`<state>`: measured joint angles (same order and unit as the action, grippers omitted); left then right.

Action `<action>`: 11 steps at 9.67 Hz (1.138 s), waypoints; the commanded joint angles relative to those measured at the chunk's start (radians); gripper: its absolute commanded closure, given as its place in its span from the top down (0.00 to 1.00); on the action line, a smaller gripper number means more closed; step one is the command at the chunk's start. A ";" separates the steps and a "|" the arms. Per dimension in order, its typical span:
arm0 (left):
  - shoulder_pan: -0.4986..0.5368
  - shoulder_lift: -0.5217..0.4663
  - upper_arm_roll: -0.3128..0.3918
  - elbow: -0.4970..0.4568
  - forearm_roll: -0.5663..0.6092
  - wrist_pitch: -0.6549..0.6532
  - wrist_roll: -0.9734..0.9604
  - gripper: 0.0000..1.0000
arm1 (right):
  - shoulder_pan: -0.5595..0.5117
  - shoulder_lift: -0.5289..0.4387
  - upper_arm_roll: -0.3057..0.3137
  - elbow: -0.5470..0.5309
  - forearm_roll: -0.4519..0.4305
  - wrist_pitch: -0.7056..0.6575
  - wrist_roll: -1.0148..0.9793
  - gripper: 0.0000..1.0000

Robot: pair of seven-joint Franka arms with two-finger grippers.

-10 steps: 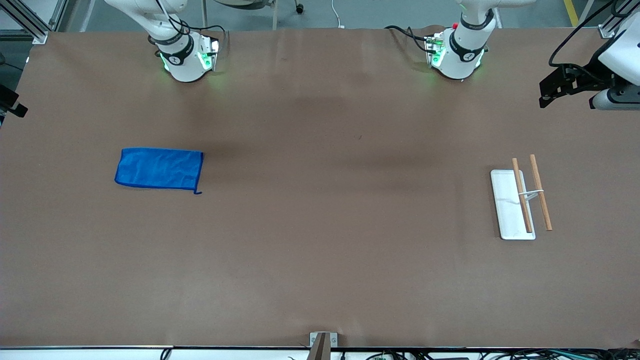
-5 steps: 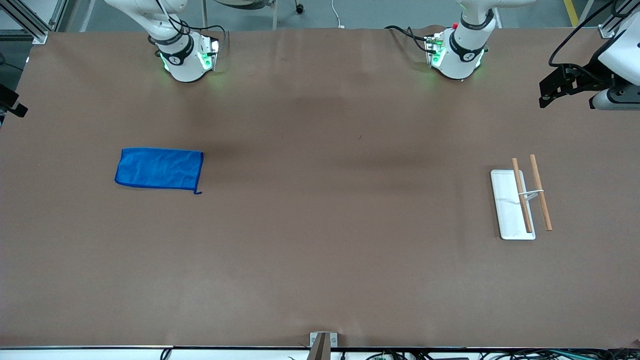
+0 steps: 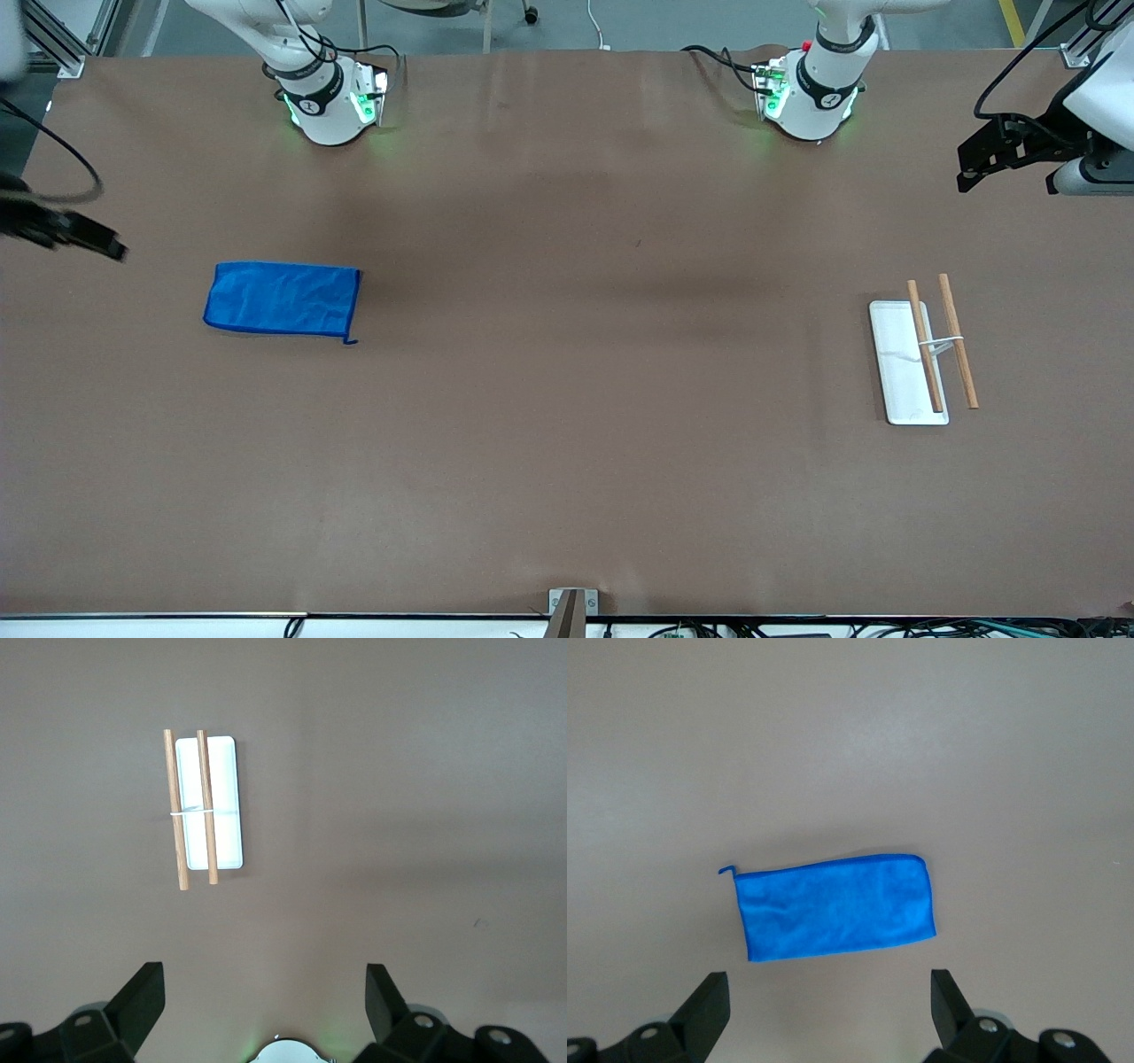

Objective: Right arm passes towel to left arm to hang
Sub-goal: 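Reach the right gripper down to the edge of the blue towel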

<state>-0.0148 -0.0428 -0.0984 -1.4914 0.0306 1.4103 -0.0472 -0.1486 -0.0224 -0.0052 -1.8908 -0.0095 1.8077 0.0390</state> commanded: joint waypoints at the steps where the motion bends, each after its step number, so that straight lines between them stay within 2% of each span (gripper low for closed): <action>1: -0.002 0.027 -0.001 0.007 -0.009 -0.017 -0.013 1.00 | 0.010 -0.039 0.005 -0.300 -0.013 0.295 -0.008 1.00; 3: -0.008 0.029 -0.003 0.008 -0.008 -0.014 -0.017 1.00 | 0.006 -0.002 0.004 -0.503 -0.018 0.599 -0.080 1.00; 4: -0.011 0.029 -0.001 0.008 -0.009 -0.014 -0.014 1.00 | 0.003 0.048 0.004 -0.574 -0.018 0.736 -0.099 1.00; 6: -0.004 0.027 -0.001 0.005 -0.009 -0.014 0.001 1.00 | 0.001 0.186 0.001 -0.645 -0.020 0.969 -0.108 1.00; 8: -0.001 0.027 -0.001 0.005 -0.009 -0.016 0.004 1.00 | -0.026 0.271 -0.024 -0.656 -0.021 1.064 -0.196 1.00; 11: -0.002 0.027 -0.001 0.007 -0.009 -0.016 0.006 1.00 | -0.031 0.280 -0.032 -0.688 -0.018 1.072 -0.237 0.95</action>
<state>-0.0195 -0.0385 -0.0978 -1.4882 0.0306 1.4103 -0.0469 -0.1712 0.2730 -0.0434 -2.5541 -0.0175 2.8674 -0.1884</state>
